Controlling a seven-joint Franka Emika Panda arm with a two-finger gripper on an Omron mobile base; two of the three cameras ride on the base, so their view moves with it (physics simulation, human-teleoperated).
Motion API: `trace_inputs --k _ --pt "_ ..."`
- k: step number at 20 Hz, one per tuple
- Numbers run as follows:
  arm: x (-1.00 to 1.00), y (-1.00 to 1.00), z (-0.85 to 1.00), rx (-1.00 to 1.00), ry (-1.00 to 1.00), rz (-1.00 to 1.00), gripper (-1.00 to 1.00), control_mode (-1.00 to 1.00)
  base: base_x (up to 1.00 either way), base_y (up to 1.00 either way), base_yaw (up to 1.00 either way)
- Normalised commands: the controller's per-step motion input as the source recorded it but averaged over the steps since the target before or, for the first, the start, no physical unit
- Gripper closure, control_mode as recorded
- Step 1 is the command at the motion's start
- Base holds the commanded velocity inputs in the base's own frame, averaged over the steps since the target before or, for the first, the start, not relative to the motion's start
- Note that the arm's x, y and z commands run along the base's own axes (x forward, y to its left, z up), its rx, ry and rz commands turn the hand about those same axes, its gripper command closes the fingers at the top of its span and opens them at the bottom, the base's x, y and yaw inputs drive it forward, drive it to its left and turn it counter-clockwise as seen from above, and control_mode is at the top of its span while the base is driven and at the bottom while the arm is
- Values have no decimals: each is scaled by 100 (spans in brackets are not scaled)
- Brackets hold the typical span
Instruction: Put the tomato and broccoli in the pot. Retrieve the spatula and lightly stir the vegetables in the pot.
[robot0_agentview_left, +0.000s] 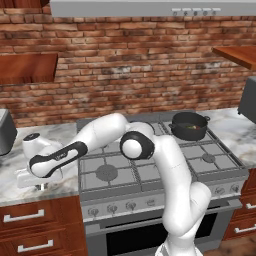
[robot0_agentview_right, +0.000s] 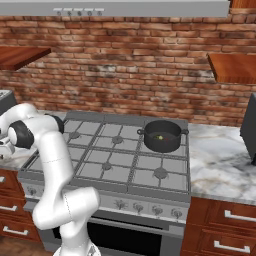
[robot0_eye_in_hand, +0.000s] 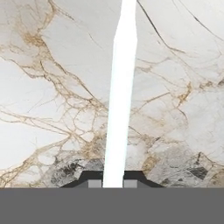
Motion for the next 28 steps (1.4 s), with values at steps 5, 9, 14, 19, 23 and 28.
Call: trace_inputs --k 5,9,14,19,23,28 --pt "-22 -29 17 0 -6 0 100 -100 0 0 0" --pt "-53 -61 51 4 -21 0 100 -100 0 0 0" --pt "-62 -67 59 11 -20 0 100 -100 0 0 0" --pt "-48 -79 41 13 -9 0 100 -100 0 0 0" --pt "-21 -91 41 12 -2 1 100 -100 0 0 0" --pt "-1 -100 39 10 0 0 100 -100 0 0 0"
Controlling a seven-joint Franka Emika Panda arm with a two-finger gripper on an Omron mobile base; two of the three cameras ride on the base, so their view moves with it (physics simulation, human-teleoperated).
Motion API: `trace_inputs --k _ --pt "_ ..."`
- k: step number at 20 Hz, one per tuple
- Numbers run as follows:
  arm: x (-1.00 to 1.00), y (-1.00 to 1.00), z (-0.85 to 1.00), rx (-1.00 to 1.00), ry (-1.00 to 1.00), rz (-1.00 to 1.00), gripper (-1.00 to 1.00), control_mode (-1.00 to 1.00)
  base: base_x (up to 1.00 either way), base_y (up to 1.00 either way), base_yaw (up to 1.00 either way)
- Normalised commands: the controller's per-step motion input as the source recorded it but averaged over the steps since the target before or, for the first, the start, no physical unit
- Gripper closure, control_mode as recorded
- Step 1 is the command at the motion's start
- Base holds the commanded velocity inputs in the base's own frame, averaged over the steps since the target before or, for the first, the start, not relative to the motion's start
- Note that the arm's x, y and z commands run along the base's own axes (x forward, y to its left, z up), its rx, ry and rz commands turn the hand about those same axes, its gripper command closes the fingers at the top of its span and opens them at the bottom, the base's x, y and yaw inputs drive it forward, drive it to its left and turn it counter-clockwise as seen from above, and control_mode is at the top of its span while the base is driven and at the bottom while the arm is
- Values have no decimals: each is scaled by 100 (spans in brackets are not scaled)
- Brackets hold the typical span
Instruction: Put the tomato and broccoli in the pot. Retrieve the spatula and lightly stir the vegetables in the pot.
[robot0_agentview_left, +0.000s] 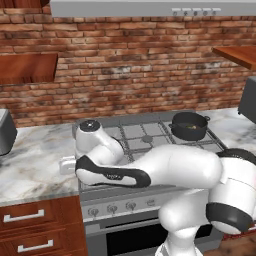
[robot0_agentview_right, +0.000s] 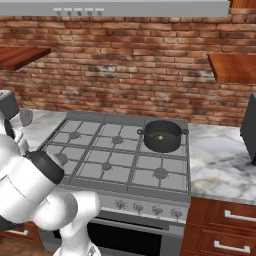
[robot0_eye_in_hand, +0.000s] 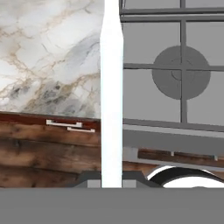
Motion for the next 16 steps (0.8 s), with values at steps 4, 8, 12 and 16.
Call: trace_inputs --k 4,8,12,16 --pt "0 -100 37 6 2 0 100 -100 0 0 0" --pt "0 -100 36 4 2 0 100 -100 0 0 0" --pt "0 -100 28 4 3 -1 100 -100 0 0 0" --pt "0 -100 14 2 3 -8 100 -100 0 0 0"
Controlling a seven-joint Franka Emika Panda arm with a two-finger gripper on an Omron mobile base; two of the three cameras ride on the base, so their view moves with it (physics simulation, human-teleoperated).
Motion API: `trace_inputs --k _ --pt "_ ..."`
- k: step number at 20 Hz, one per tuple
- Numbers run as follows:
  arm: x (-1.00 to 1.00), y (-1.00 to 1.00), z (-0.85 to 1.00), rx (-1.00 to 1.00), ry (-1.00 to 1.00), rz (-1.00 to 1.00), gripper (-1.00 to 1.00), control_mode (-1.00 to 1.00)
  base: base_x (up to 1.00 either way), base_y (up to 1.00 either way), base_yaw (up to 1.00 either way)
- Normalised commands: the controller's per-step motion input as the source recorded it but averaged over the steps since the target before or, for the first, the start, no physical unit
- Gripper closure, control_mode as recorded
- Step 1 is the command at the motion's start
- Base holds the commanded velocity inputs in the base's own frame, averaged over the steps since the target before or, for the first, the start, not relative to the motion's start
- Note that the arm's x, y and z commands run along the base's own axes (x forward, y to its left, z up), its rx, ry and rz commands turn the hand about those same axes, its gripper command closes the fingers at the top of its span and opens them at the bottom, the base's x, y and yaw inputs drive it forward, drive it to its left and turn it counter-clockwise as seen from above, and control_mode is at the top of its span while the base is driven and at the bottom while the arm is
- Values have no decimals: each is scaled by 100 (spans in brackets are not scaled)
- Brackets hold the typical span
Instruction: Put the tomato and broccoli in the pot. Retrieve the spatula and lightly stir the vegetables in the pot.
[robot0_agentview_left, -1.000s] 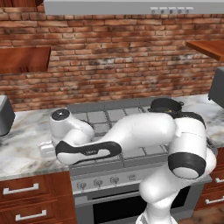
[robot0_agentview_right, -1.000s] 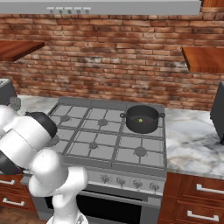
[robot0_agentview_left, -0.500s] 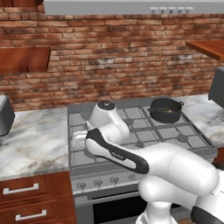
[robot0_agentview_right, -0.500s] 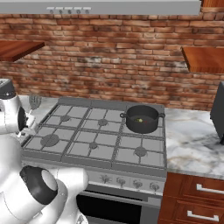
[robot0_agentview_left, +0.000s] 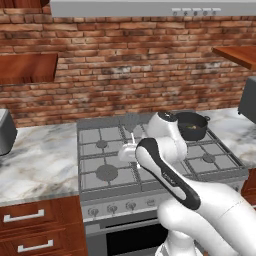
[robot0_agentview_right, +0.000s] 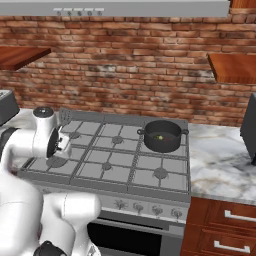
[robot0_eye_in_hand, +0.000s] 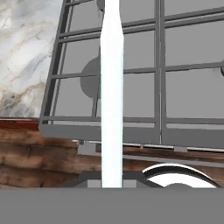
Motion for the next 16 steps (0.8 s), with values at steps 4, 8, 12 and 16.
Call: trace_inputs --k 4,8,12,16 --pt "1 -100 10 0 7 -13 100 -100 0 0 0" --pt "9 -100 6 0 11 -15 100 -100 0 0 0" --pt "21 -100 2 0 7 -20 100 -100 0 0 0" --pt "18 -100 0 0 5 -25 100 -100 0 0 0"
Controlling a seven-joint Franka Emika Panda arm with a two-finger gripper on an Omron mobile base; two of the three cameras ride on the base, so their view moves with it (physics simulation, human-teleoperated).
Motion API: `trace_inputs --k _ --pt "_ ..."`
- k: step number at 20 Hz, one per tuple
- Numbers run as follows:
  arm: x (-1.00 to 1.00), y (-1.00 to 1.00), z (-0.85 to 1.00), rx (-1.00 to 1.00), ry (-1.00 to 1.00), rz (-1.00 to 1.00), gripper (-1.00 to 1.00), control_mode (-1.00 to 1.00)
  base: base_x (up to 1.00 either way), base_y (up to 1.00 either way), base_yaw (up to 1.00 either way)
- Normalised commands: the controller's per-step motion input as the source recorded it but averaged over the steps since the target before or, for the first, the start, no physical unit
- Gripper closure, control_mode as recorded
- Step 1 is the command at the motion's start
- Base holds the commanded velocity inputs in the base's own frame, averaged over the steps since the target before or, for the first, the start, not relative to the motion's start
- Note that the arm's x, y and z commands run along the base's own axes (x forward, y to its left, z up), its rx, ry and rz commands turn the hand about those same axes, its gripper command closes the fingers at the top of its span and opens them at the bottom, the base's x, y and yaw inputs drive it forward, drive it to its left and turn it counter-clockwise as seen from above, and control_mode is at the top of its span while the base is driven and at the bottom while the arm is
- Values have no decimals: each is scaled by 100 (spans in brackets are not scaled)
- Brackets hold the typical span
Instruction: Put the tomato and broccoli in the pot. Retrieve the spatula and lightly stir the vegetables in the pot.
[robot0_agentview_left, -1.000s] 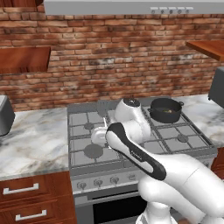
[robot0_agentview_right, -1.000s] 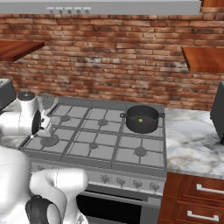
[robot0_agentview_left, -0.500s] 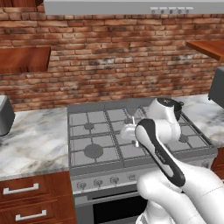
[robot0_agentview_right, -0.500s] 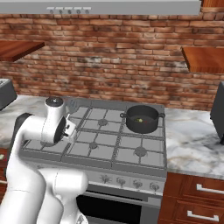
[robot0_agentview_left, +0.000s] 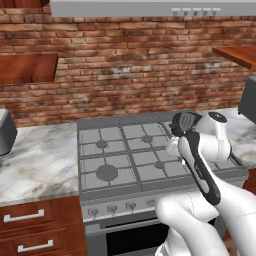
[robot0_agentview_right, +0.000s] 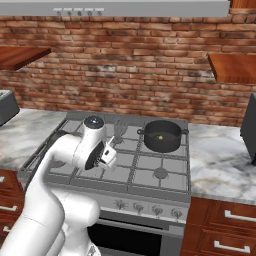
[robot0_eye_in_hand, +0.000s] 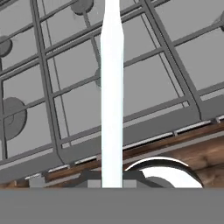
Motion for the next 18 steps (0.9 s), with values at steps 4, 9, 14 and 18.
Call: trace_inputs --k 4,9,14,18 --pt "23 -100 6 0 10 -26 100 -100 0 0 0" --pt "24 -100 17 0 11 -28 100 -100 0 0 0" --pt "3 -95 22 0 3 -21 100 -100 0 0 0" --pt "0 -25 34 0 7 -11 100 -100 0 0 0"
